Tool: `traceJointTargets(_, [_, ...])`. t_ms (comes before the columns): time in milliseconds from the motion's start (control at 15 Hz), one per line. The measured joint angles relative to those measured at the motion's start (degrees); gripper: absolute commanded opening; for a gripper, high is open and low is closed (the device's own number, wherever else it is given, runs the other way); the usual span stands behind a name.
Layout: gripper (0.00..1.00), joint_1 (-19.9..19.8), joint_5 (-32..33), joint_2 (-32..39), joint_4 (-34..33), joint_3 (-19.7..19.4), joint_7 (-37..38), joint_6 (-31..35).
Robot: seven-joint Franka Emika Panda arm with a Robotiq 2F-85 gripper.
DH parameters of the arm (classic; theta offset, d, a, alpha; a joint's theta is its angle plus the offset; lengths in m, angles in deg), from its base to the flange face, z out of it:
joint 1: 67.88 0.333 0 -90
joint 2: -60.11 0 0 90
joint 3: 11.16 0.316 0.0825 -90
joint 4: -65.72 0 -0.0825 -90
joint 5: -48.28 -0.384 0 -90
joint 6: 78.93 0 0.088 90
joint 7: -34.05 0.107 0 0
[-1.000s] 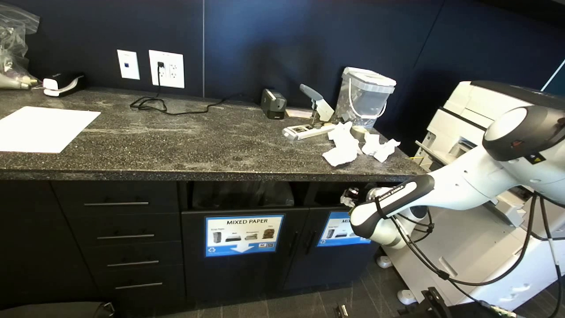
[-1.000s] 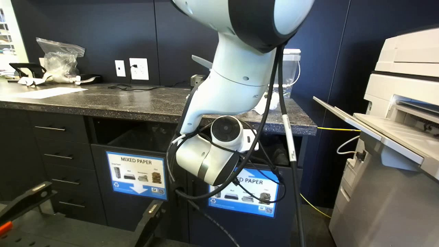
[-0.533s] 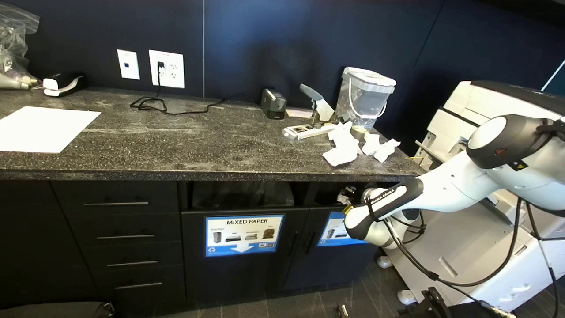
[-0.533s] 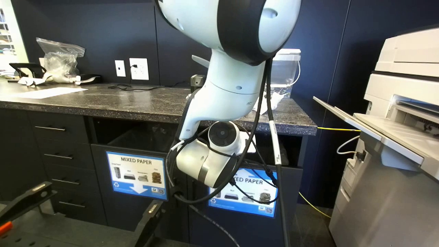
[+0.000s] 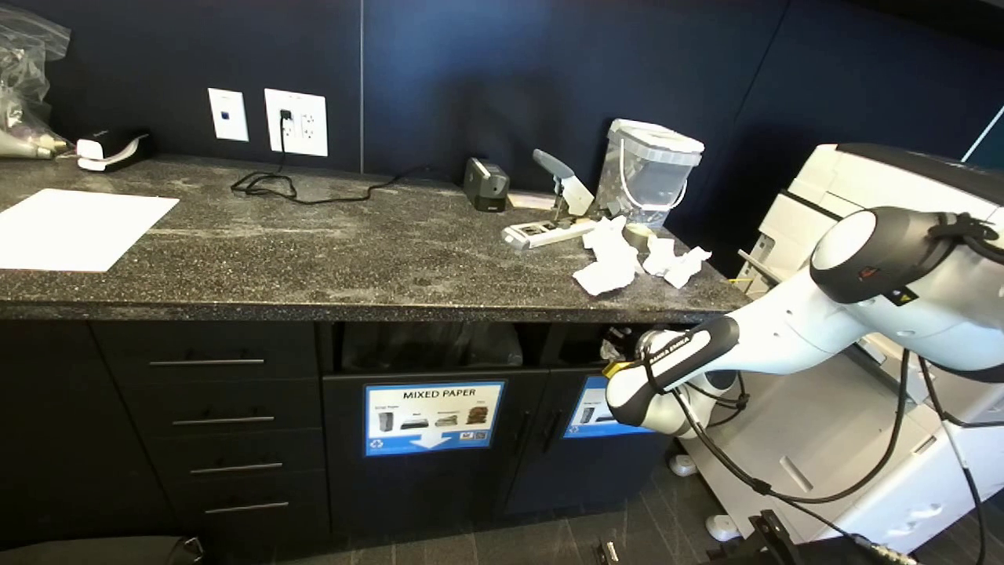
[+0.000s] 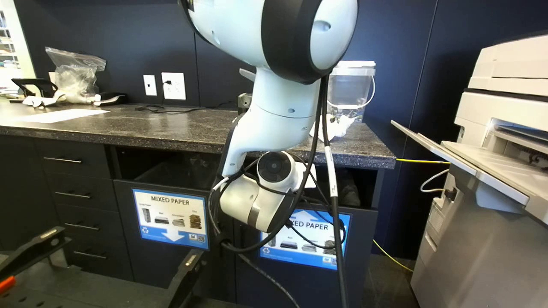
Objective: Put the tissues in the rubbish bin.
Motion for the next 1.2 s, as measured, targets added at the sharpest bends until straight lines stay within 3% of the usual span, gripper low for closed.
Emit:
traceJointTargets(133, [1.00,0.9,1.2,-0.1,-0.2,-0.9,-0.1,0.3])
traceJointTargets(800, [1.00,2.8,21.2,-5.7,4.4,-10.3,-1.7,-0.1])
traceJointTargets(1200, [1.00,4.2,24.0,-12.4,9.9,-13.9,-4.2,0.4])
